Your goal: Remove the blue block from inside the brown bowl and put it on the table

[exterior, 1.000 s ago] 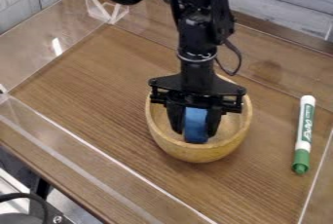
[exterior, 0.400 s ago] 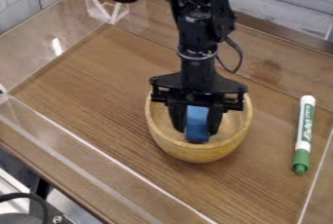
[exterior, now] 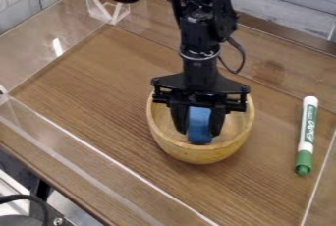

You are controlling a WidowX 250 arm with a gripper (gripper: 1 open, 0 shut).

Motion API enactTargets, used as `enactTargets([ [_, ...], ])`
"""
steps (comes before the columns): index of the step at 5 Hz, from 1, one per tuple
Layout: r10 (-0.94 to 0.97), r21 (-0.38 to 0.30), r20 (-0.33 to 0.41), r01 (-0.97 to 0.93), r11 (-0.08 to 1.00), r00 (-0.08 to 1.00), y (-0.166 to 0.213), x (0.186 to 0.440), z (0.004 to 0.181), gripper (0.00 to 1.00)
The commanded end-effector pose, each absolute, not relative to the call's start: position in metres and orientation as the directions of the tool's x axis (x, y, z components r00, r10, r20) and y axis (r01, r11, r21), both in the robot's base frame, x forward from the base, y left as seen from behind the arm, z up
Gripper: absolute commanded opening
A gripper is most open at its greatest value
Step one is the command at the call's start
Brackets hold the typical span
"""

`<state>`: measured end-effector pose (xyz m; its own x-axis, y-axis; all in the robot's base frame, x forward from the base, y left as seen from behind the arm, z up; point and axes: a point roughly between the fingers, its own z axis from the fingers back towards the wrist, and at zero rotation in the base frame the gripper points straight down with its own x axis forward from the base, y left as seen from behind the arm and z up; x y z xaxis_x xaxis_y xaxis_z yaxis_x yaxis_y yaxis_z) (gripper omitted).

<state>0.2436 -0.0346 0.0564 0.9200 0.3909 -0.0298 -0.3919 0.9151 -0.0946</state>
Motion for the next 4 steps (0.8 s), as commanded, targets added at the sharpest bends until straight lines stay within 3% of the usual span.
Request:
enactTargets([
  [1,0.39,-0.134,0.051,-0.38,0.915,0.92,-0.036,0.256,0.08,0.0],
  [4,0.358,-0.14,0.066,-0.347,0.928,0.931,-0.044,0.252,0.093,0.0],
])
